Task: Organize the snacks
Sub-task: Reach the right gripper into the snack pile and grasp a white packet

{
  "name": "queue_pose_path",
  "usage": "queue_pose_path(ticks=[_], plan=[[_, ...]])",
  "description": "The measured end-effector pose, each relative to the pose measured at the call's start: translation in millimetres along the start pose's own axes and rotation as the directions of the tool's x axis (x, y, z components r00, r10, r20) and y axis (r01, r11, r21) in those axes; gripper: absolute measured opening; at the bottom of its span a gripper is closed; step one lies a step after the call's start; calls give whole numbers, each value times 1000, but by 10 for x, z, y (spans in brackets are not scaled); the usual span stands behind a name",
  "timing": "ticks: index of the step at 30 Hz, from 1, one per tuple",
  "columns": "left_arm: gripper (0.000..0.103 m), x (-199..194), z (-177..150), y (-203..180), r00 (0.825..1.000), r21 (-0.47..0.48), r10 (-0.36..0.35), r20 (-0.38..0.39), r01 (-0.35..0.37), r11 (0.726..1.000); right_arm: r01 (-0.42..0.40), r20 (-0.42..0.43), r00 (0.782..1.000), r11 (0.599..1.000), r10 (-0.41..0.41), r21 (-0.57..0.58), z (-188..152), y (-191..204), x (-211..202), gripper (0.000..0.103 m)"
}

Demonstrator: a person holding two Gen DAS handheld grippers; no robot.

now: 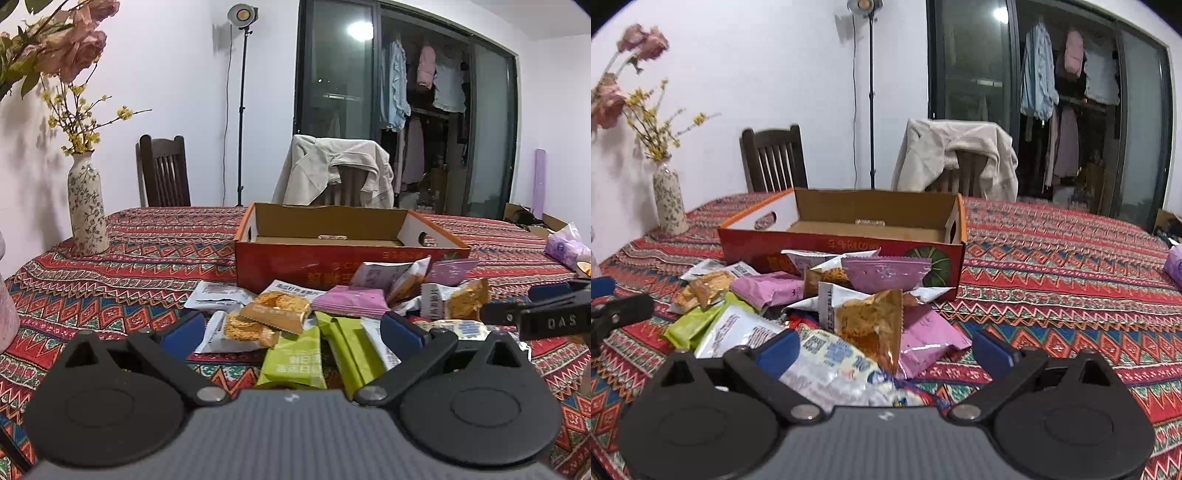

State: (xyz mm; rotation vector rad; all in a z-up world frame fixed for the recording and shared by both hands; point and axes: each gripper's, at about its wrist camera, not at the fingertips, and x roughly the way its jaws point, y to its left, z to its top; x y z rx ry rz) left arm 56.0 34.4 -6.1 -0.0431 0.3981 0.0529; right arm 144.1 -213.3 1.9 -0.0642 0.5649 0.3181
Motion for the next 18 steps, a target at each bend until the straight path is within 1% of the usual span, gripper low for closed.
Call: queue_pose_path(ticks=[3,4,7,11,13,15,17,18], plan=[[103,44,1,36,1000,-9,8,-8,-8,1000,8,-28,1000,1000,-8,-14,97,15,207,97],[103,58,1,43,1000,-10,10,-10,-10,1000,7,-40,999,1000,-7,-7,120,0,280,94],[103,91,-5,68,1000,-14,17,-20,-17,1000,-25,-64,998,999,27,22,160,-27,449,92],[103,137,-19,110,999,-27,21,-35,-22,999,-65,-51,997,998,66,26,161,-6,549,91],[103,158,-21,119,999,-33,20,-44,-21,999,-64,-54,996,998,64,17,161,4,607,85],[103,161,-28,113,999,-35,18,-48,-19,999,-73,-62,995,997,74,17,147,0,648,82],[103,171,-29,109,998,-35,19,-52,-21,999,-104,-77,991,994,106,30,114,-18,671,69],[103,180,-26,108,998,-36,21,-54,-23,999,-112,-78,990,993,114,30,95,-22,664,59]])
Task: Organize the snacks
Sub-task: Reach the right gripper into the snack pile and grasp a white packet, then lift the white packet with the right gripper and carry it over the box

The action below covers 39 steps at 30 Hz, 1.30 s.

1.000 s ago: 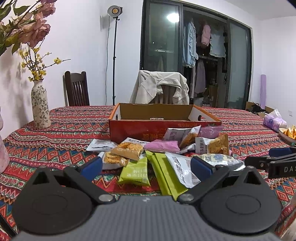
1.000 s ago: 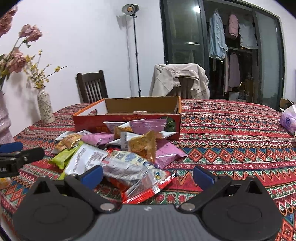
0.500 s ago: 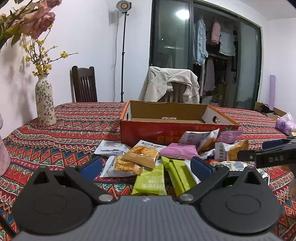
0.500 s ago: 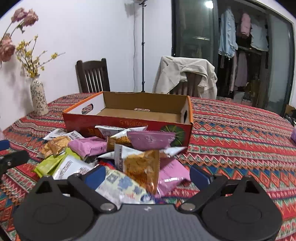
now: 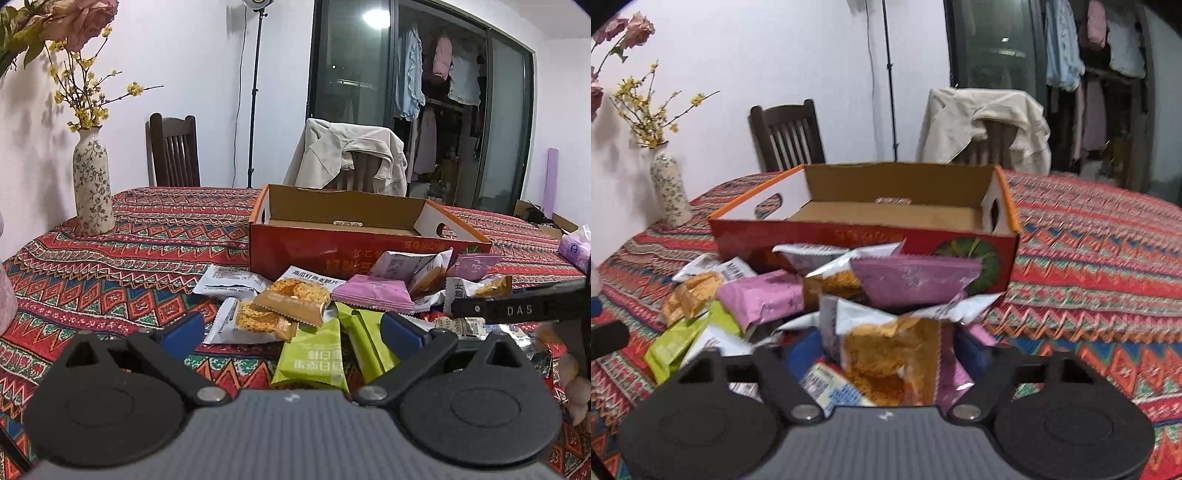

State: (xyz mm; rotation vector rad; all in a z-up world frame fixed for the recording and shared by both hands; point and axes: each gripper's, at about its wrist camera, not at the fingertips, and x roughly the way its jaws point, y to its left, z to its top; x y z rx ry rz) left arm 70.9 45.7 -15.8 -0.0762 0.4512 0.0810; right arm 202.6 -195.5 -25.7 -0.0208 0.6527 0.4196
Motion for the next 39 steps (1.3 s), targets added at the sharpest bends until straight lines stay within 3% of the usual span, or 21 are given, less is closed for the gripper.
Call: queue_pose_path(ticks=[5,6,10,18,26,27,29,37,39], plan=[[103,35,17,-22,1000,-1,10,-14,-10,1000,-26,52,998,999,29,-46,-96,32,-163,36],[103,44,18,-35,1000,0,10,-16,-10,1000,-28,56,998,998,31,-60,-111,50,-194,24],[103,64,29,-131,1000,13,9,-28,-9,1000,-1,105,994,993,14,-119,-184,129,-343,15],[103,126,36,-563,998,87,-28,-52,33,996,26,256,967,995,1,-99,-231,105,-754,10],[102,337,-67,-1043,996,181,12,-91,5,984,2,268,963,998,17,-70,-339,27,-889,10],[99,367,-87,-1071,995,184,24,-99,-5,983,-1,268,963,998,19,-67,-357,22,-897,10],[83,419,-121,-1091,992,177,28,-122,-6,984,-10,267,963,998,26,-63,-376,5,-906,10],[51,399,-149,-1008,991,150,30,-130,-10,989,-31,256,966,998,42,-48,-417,-49,-889,10],[48,379,-134,-947,991,137,12,-130,6,991,-33,257,965,998,43,-46,-426,-53,-893,10]])
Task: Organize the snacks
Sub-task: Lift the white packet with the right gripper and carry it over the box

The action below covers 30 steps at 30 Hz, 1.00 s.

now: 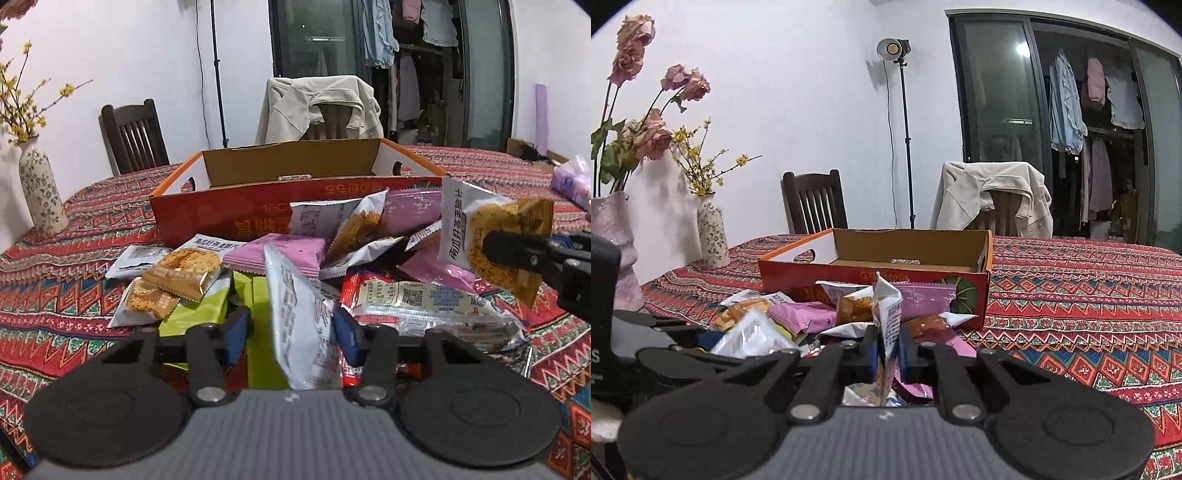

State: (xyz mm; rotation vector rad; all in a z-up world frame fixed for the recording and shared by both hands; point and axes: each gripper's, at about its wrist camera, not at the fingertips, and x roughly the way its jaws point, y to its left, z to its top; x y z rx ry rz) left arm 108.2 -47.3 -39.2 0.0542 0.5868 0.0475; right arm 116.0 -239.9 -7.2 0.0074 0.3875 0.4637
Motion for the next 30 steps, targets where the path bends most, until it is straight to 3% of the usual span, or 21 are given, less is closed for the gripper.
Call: queue_pose_path(ticks=[3,5,8,19,23,30], plan=[[38,-80,12,49,1000,3,-22,19,22,1000,1,7,1000,1000,-1,2,3,-3,-17,10],[25,-111,36,61,999,1,-34,27,34,999,6,11,1000,1000,-6,1,9,0,-33,10],[14,-152,57,102,998,-3,-52,40,52,999,14,19,1000,1000,-14,-3,23,16,-55,10],[13,-375,299,219,984,14,-93,152,92,996,46,40,998,998,-45,-31,181,67,-71,10],[13,-359,599,289,976,14,-84,201,83,996,67,55,996,997,-64,-45,369,57,7,10],[14,-92,1108,384,972,-10,-74,221,78,997,99,63,993,995,-97,-32,817,25,314,10]])
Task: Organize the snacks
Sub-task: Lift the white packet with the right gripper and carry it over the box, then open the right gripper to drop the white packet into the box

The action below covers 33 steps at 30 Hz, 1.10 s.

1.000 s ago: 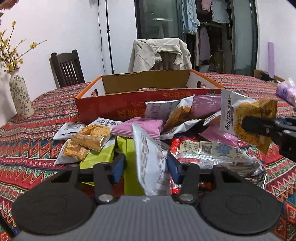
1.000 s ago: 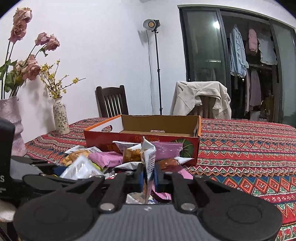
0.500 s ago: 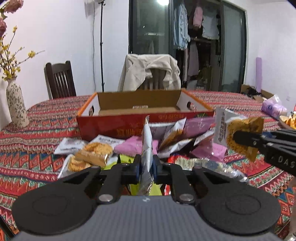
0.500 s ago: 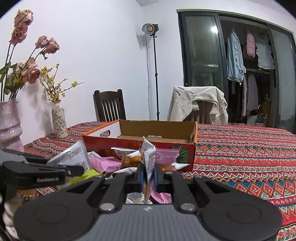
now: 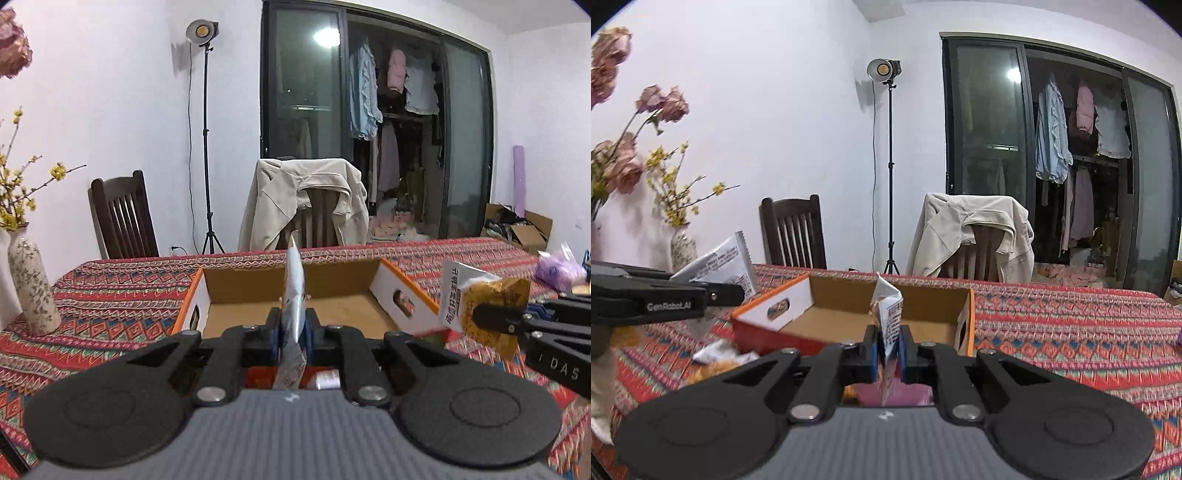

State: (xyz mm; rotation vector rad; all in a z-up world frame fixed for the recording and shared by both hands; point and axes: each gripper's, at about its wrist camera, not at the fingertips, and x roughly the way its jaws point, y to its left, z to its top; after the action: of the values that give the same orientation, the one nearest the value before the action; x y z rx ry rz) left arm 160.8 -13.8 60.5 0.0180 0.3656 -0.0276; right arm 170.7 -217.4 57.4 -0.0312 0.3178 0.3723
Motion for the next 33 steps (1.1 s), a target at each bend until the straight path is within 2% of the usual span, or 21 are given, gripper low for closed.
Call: queue_pose_path(ticks=[6,14,18,23,25,26,27,28,29,30,31,33], plan=[[14,438,187,84,1000,-47,23,-12,-23,999,39,-39,999,999,-38,19,252,44,516,10],[14,1026,155,251,996,-114,74,-45,-79,990,72,-84,994,996,-68,49,269,38,1141,10],[14,1197,35,328,993,-99,107,-39,-111,989,69,-92,994,996,-64,54,222,-2,1310,10],[14,1342,-51,442,993,-121,79,-92,-90,989,57,-125,991,997,-50,58,111,-49,1433,11],[15,1330,-72,443,993,-122,75,-87,-85,989,53,-141,989,996,-42,71,80,-86,1446,15],[20,1316,-77,438,994,-120,70,-79,-79,990,46,-144,989,996,-35,77,68,-101,1444,18],[26,1298,-80,436,995,-121,64,-73,-73,990,40,-145,989,996,-28,83,60,-120,1434,31],[46,1284,-84,437,996,-124,65,-69,-73,990,40,-143,989,996,-28,83,51,-123,1424,50],[71,1253,-90,437,995,-127,78,-58,-85,988,42,-137,990,996,-31,79,48,-121,1413,60],[81,1223,-98,429,994,-129,98,-42,-103,986,42,-128,991,997,-33,72,44,-111,1390,74],[94,1205,-97,419,993,-130,118,-28,-121,984,41,-120,992,997,-33,66,41,-102,1368,83],[101,1134,-99,420,991,-132,137,4,-135,982,36,-109,994,997,-29,64,47,-92,1333,90]])
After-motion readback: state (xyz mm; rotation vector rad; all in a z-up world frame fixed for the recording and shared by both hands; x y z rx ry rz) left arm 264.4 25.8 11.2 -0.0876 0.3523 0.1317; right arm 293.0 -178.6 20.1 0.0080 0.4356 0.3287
